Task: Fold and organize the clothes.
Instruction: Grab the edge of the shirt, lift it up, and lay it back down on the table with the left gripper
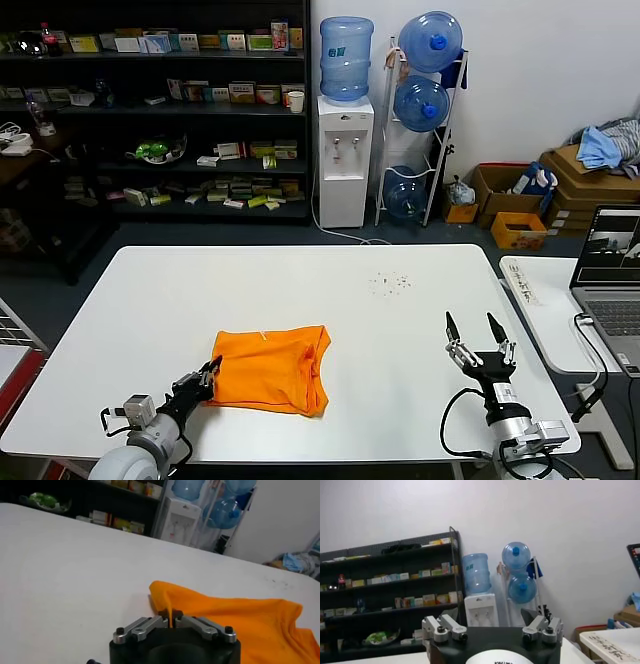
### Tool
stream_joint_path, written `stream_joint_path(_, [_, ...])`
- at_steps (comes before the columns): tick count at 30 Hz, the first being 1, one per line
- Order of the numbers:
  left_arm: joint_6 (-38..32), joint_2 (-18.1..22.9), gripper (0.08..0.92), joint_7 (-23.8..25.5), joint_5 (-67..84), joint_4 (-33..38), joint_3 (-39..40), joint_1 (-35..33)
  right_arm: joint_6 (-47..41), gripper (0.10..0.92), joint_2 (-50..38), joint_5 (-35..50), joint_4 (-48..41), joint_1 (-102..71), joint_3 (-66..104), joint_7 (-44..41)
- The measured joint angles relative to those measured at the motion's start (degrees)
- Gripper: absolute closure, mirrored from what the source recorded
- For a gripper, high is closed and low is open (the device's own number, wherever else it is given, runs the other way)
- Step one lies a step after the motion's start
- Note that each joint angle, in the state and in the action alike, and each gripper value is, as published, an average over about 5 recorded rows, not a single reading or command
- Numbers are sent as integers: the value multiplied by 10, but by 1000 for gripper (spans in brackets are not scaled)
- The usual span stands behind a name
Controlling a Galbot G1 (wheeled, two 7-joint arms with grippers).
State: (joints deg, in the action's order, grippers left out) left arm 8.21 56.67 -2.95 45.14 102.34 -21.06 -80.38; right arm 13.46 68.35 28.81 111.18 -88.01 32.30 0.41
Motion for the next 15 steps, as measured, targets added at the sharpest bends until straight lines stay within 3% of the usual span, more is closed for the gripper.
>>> stream_joint_path(15, [46,-3,878,-33,-47,119,-70,-41,2,203,1,0,-4,4,0,2])
